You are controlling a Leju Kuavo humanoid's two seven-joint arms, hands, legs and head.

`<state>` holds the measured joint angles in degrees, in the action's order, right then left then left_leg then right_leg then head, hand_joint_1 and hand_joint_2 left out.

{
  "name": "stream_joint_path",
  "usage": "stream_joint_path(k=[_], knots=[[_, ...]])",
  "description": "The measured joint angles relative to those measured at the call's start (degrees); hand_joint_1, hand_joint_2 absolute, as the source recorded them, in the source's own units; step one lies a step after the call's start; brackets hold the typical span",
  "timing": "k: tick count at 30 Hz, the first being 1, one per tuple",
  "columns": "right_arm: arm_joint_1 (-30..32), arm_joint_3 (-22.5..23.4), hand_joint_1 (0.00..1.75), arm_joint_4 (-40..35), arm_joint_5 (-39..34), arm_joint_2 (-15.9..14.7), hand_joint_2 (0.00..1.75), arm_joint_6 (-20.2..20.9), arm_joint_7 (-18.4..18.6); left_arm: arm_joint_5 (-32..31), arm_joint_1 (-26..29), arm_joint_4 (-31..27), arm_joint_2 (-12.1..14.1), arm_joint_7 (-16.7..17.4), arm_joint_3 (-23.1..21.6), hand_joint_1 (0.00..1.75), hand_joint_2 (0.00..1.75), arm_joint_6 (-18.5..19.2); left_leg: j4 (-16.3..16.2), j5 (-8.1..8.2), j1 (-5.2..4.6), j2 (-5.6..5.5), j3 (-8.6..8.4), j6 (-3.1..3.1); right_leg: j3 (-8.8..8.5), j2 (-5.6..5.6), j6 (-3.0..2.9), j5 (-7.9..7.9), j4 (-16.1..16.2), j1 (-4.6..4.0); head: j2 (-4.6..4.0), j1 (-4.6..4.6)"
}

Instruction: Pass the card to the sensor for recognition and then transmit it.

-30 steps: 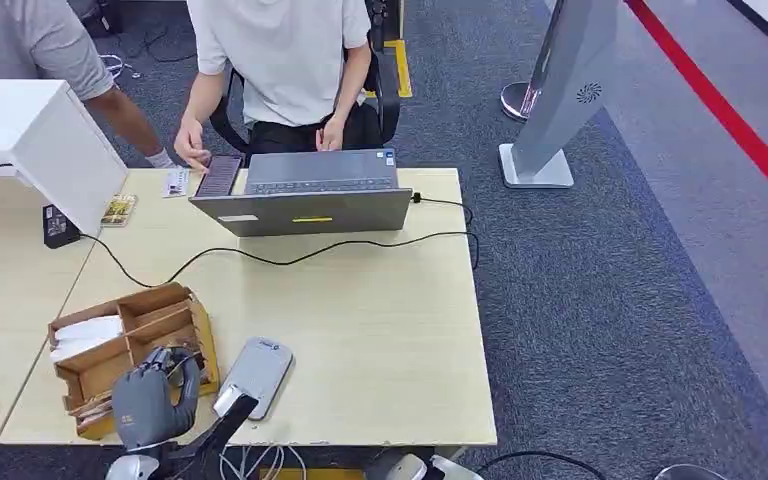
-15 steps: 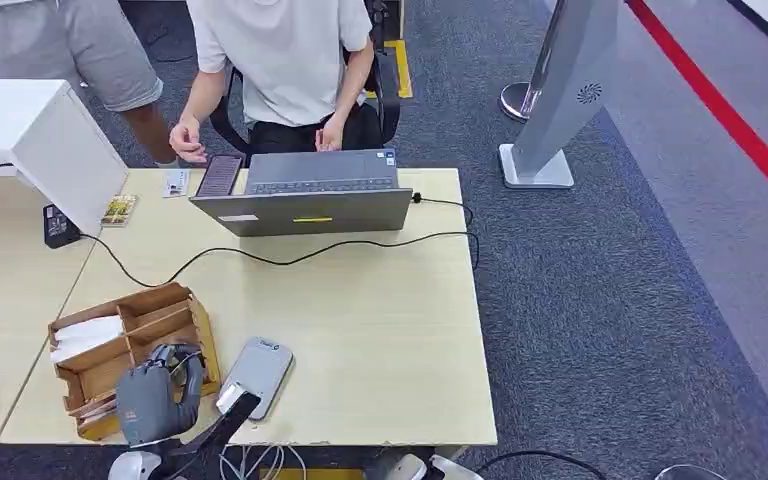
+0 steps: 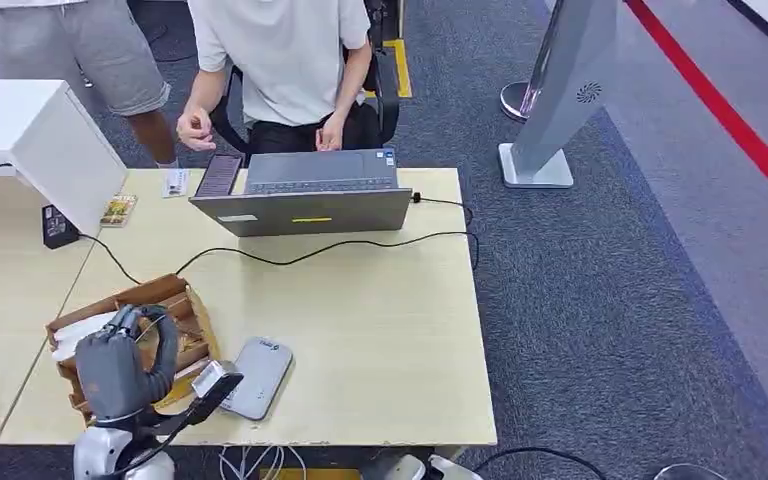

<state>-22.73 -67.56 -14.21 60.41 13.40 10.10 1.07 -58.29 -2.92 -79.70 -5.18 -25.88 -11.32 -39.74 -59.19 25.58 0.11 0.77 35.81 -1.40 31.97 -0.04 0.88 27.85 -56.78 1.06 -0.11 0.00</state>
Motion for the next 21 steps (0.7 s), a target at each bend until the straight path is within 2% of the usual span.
stream_joint_path(k=[7, 12, 17, 21], knots=[[-0.1, -0.7, 0.0, -0.1, 0.4, 0.0, 1.75, 0.0, -0.1, 3.2, -1.1, -5.9, 1.5, -1.4, -2.7, 1.75, 1.75, 0.0, 0.0, 0.0, 0.0, -0.01, 0.0, 0.0, 0.01, -0.02, 0.0, 0.0, 0.0, 0.0, 0.0, 0.0], [-0.2, -1.0, 0.0, -0.2, 0.6, 0.0, 1.75, 0.0, -0.4, 7.7, -4.5, -7.1, 3.8, 1.6, -6.7, 1.75, 1.75, 0.2, 0.0, -0.01, 0.0, -0.01, -0.01, 0.0, 0.01, -0.02, 0.0, 0.0, 0.0, 0.0, 0.0, 0.0], [-0.2, -1.4, 0.0, -0.2, 0.7, 0.0, 1.75, 0.1, -1.1, 9.3, -9.4, -7.2, 4.4, 2.3, -9.8, 1.75, 1.75, 1.0, 0.0, -0.02, -0.01, 0.01, 0.0, -0.01, -0.01, 0.01, 0.01, -0.04, 0.0, 0.01, 0.0, 0.0], [-0.2, -1.9, 0.0, -0.2, 0.9, 0.0, 1.75, 0.1, -1.1, 9.1, -10.8, -7.2, 4.7, 2.3, -10.9, 1.75, 1.75, 0.7, 0.0, -0.01, -0.01, 0.01, 0.0, 0.0, 0.02, 0.03, 0.01, -0.04, 0.0, 0.01, 0.0, 0.0]])
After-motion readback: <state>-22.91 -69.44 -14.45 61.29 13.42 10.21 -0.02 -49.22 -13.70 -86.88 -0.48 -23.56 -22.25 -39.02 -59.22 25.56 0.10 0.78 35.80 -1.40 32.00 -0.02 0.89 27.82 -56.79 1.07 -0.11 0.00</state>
